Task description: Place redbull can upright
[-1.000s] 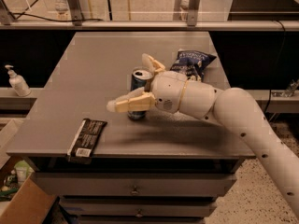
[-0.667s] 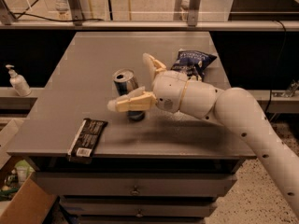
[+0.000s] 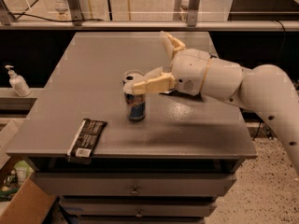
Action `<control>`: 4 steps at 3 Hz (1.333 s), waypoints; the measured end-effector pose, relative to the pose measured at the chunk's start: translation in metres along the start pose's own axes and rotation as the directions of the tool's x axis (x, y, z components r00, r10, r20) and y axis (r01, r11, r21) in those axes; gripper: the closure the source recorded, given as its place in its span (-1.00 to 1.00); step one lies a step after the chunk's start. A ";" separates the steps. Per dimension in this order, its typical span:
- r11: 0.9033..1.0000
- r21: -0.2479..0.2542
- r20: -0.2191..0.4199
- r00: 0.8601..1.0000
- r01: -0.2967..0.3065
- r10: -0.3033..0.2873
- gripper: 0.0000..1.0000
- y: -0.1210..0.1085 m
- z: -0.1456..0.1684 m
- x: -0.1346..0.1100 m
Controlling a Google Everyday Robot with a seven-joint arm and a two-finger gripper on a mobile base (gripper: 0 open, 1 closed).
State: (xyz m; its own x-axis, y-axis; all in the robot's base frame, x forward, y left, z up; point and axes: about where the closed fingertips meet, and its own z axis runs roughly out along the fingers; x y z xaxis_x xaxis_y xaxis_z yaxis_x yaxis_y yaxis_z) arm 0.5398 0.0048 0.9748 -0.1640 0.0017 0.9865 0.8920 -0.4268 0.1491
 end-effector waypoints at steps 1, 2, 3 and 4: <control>0.998 0.005 0.056 0.997 0.059 -0.059 -1.00 0.017 -0.036 0.039; 0.995 0.020 0.096 0.990 0.101 -0.102 -1.00 0.033 -0.079 0.070; 0.991 0.029 0.124 0.983 0.130 -0.133 -1.00 0.049 -0.137 0.097; 0.991 0.030 0.124 0.983 0.130 -0.133 -1.00 0.049 -0.137 0.097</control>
Offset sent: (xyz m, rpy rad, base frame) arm -0.0321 -0.1512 0.0981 -0.2326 -0.0743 0.0133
